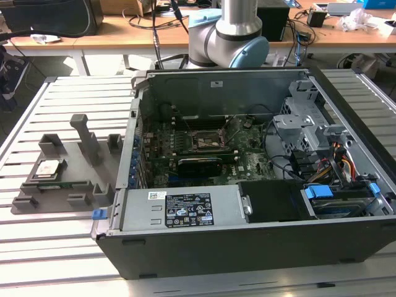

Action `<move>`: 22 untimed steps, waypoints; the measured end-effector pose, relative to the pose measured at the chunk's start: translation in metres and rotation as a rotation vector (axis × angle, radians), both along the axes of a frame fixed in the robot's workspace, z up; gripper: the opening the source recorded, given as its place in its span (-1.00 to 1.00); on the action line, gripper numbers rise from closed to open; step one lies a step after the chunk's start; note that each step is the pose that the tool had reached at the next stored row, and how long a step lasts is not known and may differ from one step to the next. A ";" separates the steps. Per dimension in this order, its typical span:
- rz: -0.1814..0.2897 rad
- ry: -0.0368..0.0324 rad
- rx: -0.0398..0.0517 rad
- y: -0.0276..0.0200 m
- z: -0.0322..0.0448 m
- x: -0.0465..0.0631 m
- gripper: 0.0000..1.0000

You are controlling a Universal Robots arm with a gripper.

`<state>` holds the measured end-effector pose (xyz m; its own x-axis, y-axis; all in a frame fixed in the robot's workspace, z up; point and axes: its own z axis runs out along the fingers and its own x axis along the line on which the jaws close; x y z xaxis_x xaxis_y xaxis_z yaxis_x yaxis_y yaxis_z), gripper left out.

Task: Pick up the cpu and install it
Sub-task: 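Reach for the cpu, then pick up the cpu and move it towards the insertion slot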

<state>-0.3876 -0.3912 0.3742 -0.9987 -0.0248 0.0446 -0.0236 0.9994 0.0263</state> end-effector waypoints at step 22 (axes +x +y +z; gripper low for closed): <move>0.000 0.0001 -0.0228 0.0002 -0.0001 0.000 0.32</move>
<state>-0.3871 -0.3909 0.3741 -0.9987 -0.0239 0.0452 -0.0238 0.9997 0.0034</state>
